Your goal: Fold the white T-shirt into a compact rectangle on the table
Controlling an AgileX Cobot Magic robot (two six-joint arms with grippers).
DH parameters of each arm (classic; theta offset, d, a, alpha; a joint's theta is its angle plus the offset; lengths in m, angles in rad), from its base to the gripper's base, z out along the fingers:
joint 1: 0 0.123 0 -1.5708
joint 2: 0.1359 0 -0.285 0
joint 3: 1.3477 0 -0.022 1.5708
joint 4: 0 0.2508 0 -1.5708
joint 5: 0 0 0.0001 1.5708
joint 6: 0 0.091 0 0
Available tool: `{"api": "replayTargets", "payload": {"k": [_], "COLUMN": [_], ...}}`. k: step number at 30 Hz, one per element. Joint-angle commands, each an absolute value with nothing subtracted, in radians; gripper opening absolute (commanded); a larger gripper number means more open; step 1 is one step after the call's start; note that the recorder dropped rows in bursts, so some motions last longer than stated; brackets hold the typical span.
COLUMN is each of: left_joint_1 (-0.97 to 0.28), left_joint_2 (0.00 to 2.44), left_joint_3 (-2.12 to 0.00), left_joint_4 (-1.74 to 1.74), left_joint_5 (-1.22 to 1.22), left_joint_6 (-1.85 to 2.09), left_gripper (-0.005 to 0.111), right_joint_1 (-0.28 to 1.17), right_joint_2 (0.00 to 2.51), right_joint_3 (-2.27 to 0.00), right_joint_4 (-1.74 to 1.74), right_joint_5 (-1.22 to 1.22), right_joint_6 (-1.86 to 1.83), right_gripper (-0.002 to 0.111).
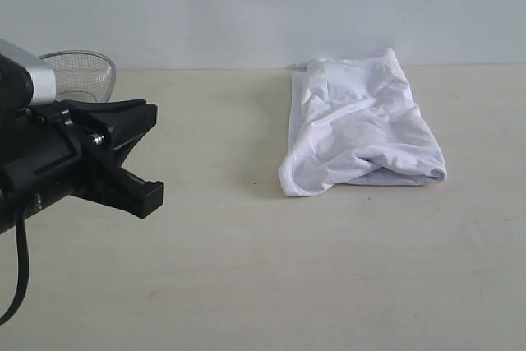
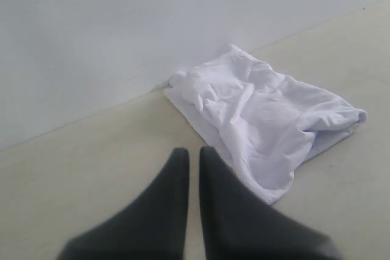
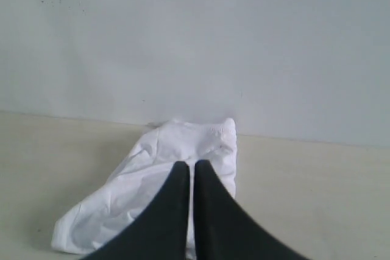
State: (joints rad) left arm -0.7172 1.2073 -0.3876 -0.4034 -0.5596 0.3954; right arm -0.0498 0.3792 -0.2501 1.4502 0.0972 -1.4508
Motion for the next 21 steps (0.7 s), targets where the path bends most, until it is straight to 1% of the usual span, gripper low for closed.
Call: {"api": "replayTargets", "payload": {"k": [1, 6, 18, 21], "left_joint_1": [-0.721, -0.721, -0.721, -0.721], "left_joint_2": [1.204, 1.204, 1.204, 1.204], "left_joint_3": [-0.382, -0.382, -0.382, -0.382], "left_joint_4": [-0.402, -0.402, -0.402, -0.402], "left_joint_5": [-0.575, -0.575, -0.575, -0.575], "left_joint_6": [0.394, 0.394, 0.394, 0.394], "left_gripper": [0.004, 0.004, 0.004, 0.004], "right_joint_1": [-0.050, -0.050, -0.050, -0.050], "right_joint_2": [0.242, 0.123, 0.091, 0.091], "right_joint_3": [-0.119, 0.000, 0.000, 0.000], "right_joint_4": [1.450, 1.450, 1.448, 1.321], "right_joint_5": [0.088, 0.086, 0.077, 0.082], "right_joint_6": [-1.452, -1.448, -1.443, -1.310], "right_gripper": [0.000, 0.000, 0.000, 0.000]}}
